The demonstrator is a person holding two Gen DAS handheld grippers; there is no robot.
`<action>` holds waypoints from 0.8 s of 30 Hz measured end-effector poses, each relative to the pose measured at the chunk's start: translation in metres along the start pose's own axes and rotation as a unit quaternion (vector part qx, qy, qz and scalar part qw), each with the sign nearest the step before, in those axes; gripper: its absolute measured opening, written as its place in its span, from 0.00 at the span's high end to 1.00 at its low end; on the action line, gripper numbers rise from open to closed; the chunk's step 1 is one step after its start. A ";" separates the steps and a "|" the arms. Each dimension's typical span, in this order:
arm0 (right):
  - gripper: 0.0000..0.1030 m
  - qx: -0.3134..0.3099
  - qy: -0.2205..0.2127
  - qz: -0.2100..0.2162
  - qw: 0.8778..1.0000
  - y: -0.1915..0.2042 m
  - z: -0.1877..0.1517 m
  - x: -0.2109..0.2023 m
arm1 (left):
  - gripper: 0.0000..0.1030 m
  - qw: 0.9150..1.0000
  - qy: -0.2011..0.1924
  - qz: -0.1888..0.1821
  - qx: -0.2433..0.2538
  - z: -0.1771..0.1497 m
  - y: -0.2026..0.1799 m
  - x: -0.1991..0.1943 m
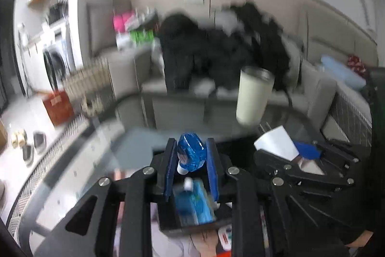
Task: Organize rigid objects
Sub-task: 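Lift the bottle and charger cube and carry both over the black box, then lower the bottle and charger cube into the box and open both grippers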
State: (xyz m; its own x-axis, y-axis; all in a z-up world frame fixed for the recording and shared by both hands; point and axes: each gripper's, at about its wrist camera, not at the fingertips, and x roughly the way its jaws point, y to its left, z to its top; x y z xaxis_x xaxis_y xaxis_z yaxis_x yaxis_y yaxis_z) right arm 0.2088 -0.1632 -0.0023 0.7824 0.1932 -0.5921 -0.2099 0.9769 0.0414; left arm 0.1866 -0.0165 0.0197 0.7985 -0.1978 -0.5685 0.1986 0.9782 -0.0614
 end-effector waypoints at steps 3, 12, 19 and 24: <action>0.59 0.004 0.046 0.000 0.999 -0.004 -0.005 0.018 | 0.79 0.999 0.045 -0.003 -0.007 -0.004 0.000 0.017; 0.59 0.001 0.100 0.007 0.995 -0.005 -0.016 0.037 | 0.79 0.996 0.089 -0.005 -0.011 -0.015 -0.002 0.038; 0.59 -0.005 0.107 0.013 0.994 0.002 -0.018 0.033 | 0.79 0.996 0.091 -0.007 -0.014 -0.015 0.001 0.034; 0.59 -0.005 0.108 0.015 0.994 0.003 -0.019 0.033 | 0.78 0.996 0.092 -0.012 -0.013 -0.016 -0.001 0.034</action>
State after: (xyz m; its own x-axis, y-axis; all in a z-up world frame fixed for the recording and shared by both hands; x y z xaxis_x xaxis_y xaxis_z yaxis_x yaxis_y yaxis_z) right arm 0.2229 -0.1555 -0.0367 0.6320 0.1974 -0.7494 -0.2387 0.9696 0.0541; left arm 0.2047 -0.0229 -0.0134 0.6752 -0.2085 -0.7076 0.1998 0.9751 -0.0966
